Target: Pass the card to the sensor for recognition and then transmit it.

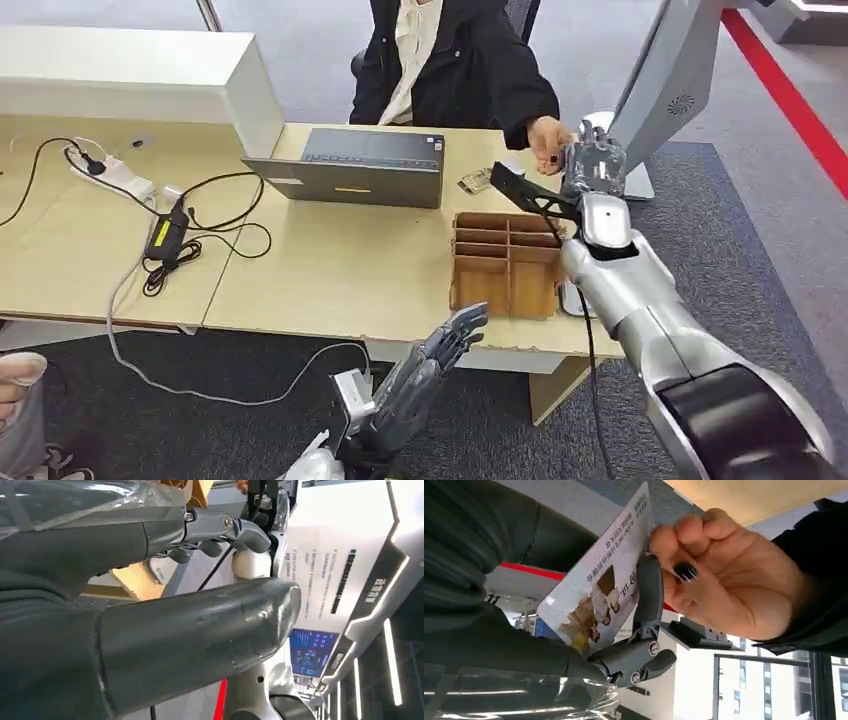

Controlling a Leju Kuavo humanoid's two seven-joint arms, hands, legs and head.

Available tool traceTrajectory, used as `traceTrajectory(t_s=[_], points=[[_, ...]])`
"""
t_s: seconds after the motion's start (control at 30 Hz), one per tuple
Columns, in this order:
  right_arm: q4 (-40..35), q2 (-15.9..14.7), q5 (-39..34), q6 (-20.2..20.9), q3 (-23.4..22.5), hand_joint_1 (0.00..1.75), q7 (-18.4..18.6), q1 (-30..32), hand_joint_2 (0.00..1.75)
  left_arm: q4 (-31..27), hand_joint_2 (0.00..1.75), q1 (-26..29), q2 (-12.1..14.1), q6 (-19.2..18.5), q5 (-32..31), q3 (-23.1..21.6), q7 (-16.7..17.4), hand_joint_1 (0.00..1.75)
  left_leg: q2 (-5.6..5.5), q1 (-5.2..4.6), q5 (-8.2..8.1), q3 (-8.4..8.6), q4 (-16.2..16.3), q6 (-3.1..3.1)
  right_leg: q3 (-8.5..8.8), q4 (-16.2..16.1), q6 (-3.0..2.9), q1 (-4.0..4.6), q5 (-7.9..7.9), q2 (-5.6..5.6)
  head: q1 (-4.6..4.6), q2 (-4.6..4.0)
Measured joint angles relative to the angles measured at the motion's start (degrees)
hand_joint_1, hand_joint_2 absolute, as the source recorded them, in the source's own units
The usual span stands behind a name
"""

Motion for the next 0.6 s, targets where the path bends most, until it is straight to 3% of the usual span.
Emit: traceTrajectory(t_s=[0.57,0.6], points=[[5.2,0.6,-0.7,-0.2,1.9,1.75,-0.1,-1.7,1.75,0.5,0.00,0.2,0.0,1.1,0.2,-0.6,0.9,0.00,0.00,0.00,0.00,-0.01,0.0,0.00,0.00,0.0,0.01,0.00,-0.01,-0.01,0.00,-0.02],[5.3,0.6,-0.9,-0.2,1.9,0.66,-0.1,-1.7,1.75,0.5,0.00,0.2,0.0,1.3,0.2,-0.7,1.0,0.00,0.00,0.00,0.00,-0.01,0.0,0.00,0.00,0.0,0.01,0.00,-0.01,-0.01,0.00,-0.02]])
